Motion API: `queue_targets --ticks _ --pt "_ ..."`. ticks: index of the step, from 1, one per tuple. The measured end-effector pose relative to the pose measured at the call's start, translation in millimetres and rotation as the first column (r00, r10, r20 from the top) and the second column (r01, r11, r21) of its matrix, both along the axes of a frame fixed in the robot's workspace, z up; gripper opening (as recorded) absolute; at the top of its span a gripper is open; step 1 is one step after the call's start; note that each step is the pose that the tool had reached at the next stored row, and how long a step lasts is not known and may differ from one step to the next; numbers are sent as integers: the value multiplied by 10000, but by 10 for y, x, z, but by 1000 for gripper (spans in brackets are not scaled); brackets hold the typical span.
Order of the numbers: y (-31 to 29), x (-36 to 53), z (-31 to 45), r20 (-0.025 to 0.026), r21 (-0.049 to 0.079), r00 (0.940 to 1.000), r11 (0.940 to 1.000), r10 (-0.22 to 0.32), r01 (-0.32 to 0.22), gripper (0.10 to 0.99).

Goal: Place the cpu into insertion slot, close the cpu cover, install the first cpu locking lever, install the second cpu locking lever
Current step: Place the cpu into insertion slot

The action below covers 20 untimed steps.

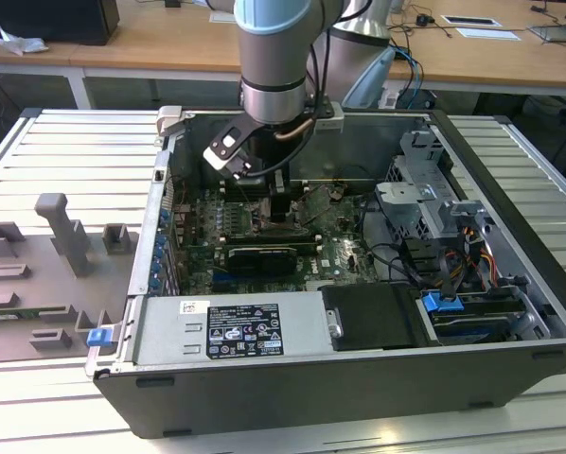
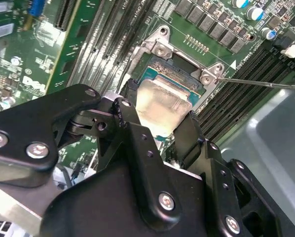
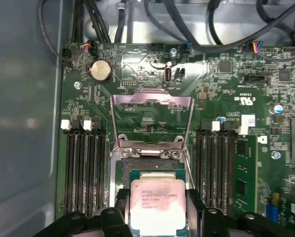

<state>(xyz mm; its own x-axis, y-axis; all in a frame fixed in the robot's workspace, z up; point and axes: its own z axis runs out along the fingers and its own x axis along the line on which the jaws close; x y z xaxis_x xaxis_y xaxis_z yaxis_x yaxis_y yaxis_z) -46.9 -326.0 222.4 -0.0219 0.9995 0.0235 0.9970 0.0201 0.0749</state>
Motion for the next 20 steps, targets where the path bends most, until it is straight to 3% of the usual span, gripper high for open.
queue_targets --ticks 8,20 --pt "19 -8 -134 0 1 9999 9999 -173 173 541" --pt "51 12 -197 -9 0 9995 9995 -331 331 541"
